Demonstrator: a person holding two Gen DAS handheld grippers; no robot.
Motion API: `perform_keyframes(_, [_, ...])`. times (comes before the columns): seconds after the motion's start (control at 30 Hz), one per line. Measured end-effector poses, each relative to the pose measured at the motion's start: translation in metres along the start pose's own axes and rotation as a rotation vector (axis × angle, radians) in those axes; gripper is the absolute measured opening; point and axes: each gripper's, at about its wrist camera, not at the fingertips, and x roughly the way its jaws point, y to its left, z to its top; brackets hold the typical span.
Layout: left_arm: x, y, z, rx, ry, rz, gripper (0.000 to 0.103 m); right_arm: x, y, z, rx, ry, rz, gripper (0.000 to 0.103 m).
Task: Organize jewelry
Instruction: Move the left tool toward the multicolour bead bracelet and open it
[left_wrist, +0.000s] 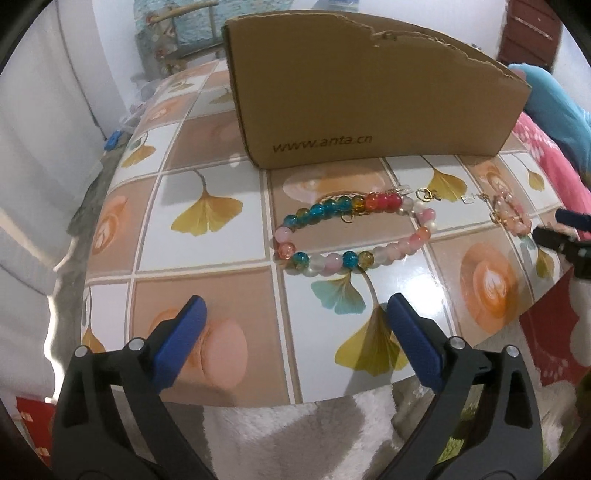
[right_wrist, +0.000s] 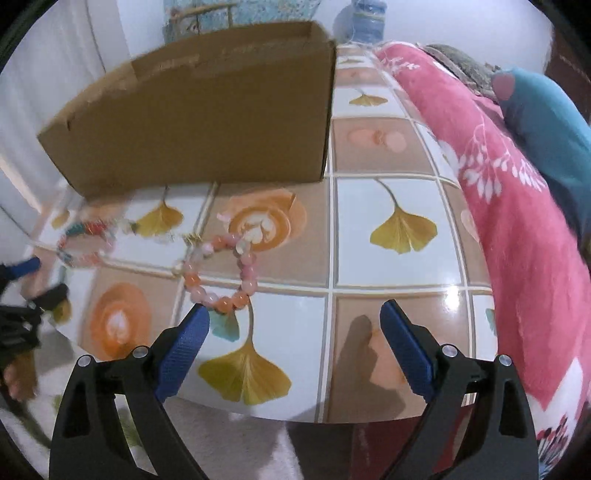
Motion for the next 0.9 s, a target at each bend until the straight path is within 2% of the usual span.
perform_keyframes(0.13, [0.002,0.0,0.0,-0.003,0.006,0.011,0.096,0.012,-0.003,-0.003,0.002,0.002,0.005,0.096])
perform_keyframes(0.43, [0.006,0.003,0.006,-0.029,0.032,0.002,0.096,0.003,-0.006,-0.005,0.011,-0.014,0.017,0.096])
perform_keyframes(0.63, [0.005,0.003,0.005,-0.024,0.012,-0.001,0.096,0.001,-0.007,-0.009,-0.007,-0.05,0.023,0.096])
perform_keyframes(0.73, [0.004,0.004,0.005,-0.01,0.017,-0.014,0.096,-0.012,-0.009,-0.006,0.026,-0.085,0.009,0.096])
perform_keyframes(0.83, [-0.004,0.011,0.004,-0.025,-0.03,-0.025,0.096,-0.039,-0.005,-0.002,0.037,-0.179,0.057,0.096])
perform_keyframes(0.9, [-0.013,0.019,0.004,-0.058,-0.079,-0.063,0.095,-0.053,0.004,0.002,0.034,-0.214,0.163,0.096])
